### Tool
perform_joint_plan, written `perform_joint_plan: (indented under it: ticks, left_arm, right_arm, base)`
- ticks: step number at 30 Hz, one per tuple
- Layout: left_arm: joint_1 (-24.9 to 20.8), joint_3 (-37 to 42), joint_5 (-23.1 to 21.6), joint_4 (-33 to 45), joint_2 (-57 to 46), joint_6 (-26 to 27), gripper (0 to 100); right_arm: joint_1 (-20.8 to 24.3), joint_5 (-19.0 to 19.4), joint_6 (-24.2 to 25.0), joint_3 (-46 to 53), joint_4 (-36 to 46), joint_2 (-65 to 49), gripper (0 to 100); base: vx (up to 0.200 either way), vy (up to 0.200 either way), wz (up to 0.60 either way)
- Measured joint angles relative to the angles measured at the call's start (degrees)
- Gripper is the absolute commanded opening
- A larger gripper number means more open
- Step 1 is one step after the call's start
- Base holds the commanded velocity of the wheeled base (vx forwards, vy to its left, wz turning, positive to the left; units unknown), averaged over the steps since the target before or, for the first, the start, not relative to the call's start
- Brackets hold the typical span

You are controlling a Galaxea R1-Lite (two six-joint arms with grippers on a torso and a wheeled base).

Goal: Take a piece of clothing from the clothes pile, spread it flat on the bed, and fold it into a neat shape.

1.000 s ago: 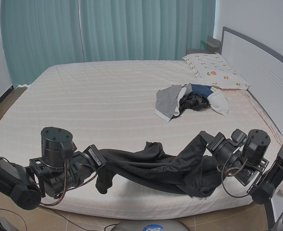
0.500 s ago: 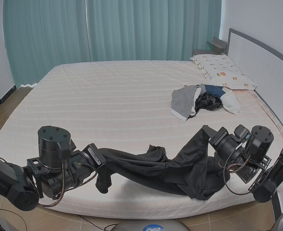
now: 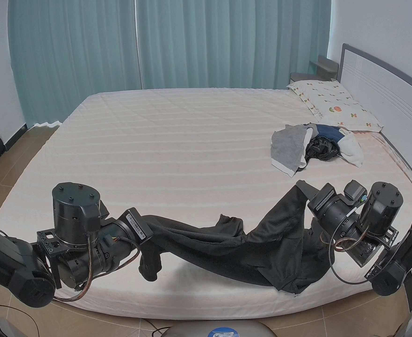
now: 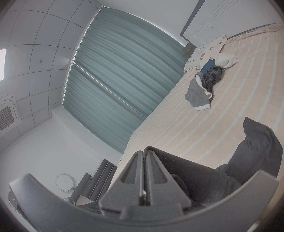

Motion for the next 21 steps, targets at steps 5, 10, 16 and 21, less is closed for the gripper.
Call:
perform_joint_plan:
  ticks: [5, 10, 16, 21]
  left_arm:
    - [0.0, 0.1, 0.0, 0.2, 0.0, 0.0, 0]
    - [0.0, 0.1, 0.0, 0.2, 0.1, 0.1, 0]
    - [0.1, 0.7, -0.1, 0.0, 0.0, 0.0, 0]
    - [-0.8, 0.9, -0.1, 0.1, -0.1, 0.0, 0]
  right_arm:
    - [0.1, 0.1, 0.0, 0.1, 0.0, 0.0, 0]
    - [0.1, 0.2, 0.0, 0.2, 0.0, -0.1, 0]
    - [0.1, 0.1, -0.3, 0.5, 0.0, -0.1, 0]
    - [-0.1, 0.5, -0.9, 0.7, 0.0, -0.2, 0]
  base:
    - [0.000, 0.160, 0.00]
    - [0.000, 0.000, 0.00]
    - [-0.100, 0.000, 0.00]
    - [-0.200, 0.000, 0.00]
